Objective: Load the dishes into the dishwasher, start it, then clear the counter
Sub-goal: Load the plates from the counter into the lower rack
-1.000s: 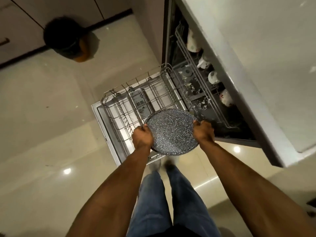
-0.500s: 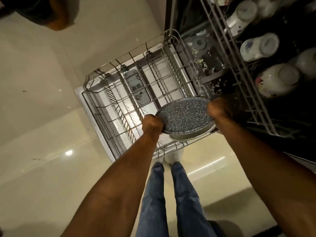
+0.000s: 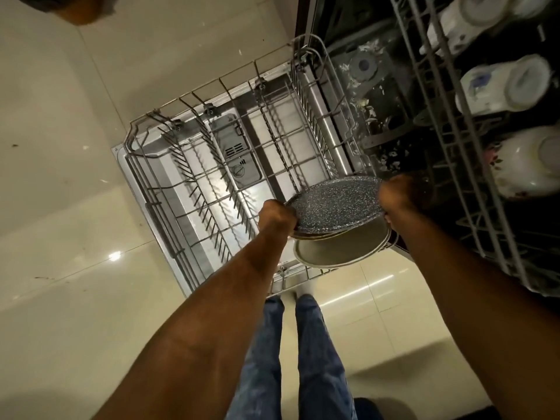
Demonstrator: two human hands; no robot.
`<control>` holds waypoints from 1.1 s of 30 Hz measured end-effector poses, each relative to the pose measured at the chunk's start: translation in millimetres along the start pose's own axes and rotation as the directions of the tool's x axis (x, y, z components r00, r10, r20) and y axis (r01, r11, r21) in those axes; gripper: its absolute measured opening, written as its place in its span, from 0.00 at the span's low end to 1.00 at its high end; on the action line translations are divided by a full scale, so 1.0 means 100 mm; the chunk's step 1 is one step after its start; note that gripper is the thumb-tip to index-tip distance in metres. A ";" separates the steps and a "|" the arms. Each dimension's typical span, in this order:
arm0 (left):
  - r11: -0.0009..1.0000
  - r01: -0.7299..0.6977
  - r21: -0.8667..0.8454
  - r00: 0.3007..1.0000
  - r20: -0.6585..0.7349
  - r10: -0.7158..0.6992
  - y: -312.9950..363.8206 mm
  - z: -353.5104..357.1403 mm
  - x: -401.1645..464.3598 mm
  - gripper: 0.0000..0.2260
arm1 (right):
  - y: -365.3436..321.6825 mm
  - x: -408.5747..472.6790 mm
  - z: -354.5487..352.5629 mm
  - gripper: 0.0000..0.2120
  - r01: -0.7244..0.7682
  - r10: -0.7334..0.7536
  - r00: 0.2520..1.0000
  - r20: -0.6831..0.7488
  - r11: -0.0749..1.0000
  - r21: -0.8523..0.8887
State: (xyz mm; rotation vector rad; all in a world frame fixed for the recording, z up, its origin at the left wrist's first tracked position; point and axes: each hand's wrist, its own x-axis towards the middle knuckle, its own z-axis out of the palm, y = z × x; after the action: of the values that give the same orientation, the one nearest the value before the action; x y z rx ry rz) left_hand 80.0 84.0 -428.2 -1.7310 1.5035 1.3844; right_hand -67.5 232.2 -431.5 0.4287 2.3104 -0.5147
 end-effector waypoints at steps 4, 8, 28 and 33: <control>1.000 0.028 -0.001 0.997 0.070 -0.028 0.04 0.04 0.05 0.10 | -0.03 0.06 -0.01 0.19 -0.015 0.016 1.000 -0.008 0.998 0.067; 1.000 0.020 -0.019 0.999 0.042 -0.020 0.06 0.06 0.12 0.11 | 0.00 0.14 0.03 0.18 -0.028 0.028 1.000 0.002 0.997 0.075; 0.979 -0.203 -0.004 0.954 0.225 0.198 -0.10 0.07 0.11 0.14 | 0.11 -0.34 0.14 0.20 0.295 -0.351 0.936 -0.034 0.833 -0.467; 0.946 -0.318 0.059 0.929 0.219 0.298 -0.14 0.01 -0.02 0.19 | 0.15 -0.47 0.09 0.22 0.395 -0.418 0.907 0.047 0.809 -0.436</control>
State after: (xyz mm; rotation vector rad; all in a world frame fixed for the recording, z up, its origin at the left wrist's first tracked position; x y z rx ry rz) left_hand 93.1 90.4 -430.3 -1.2862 1.7422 1.5652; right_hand -23.0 233.4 -407.5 -0.2865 2.4817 -0.1641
